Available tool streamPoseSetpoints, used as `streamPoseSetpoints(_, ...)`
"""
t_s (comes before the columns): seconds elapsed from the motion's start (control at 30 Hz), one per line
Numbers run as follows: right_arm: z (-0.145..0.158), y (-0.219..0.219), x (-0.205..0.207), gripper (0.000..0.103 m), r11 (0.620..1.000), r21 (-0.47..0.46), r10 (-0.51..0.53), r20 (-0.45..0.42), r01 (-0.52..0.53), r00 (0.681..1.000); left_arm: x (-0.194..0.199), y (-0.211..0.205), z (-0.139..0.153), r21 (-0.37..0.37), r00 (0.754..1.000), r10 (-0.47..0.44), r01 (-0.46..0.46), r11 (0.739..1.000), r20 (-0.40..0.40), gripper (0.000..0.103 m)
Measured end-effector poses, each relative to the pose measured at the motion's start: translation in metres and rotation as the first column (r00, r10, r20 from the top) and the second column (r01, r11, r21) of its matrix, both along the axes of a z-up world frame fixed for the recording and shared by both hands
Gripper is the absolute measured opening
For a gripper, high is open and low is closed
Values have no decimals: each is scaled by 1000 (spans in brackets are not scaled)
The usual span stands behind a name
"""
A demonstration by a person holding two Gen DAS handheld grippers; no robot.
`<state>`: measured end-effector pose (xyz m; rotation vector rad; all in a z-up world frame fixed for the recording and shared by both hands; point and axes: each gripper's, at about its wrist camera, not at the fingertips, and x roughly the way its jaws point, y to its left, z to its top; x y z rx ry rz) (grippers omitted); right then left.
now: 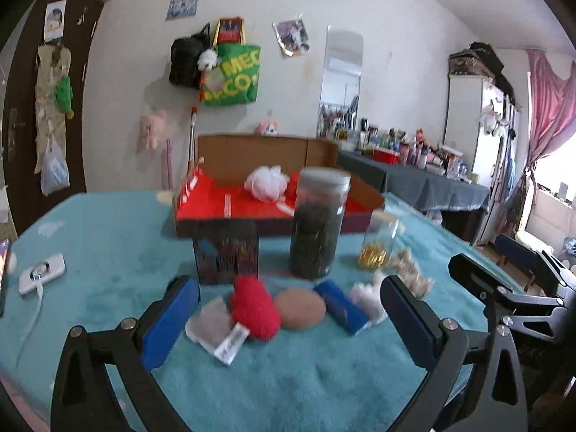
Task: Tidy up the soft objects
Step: 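Open both tools and withdraw them from the box toward the table items, then grasp the black knit ball with left tool while right tool grasps beige crocheted scrunchie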
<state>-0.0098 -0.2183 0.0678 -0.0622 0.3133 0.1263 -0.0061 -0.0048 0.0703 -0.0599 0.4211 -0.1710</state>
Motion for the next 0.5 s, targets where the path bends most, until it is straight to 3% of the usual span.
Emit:
streamPoseSetpoints(0.2, -31, 0, 12, 99, 1000, 3, 18, -77, -18, 997, 10, 3, -23, 12, 998, 14, -14, 1000, -57, 103)
streamPoseSetpoints(0.5, -47, -1, 32, 99, 1000, 8, 7, -147, -6, 989, 28, 11, -39, 5, 991, 35, -35, 999, -128, 103)
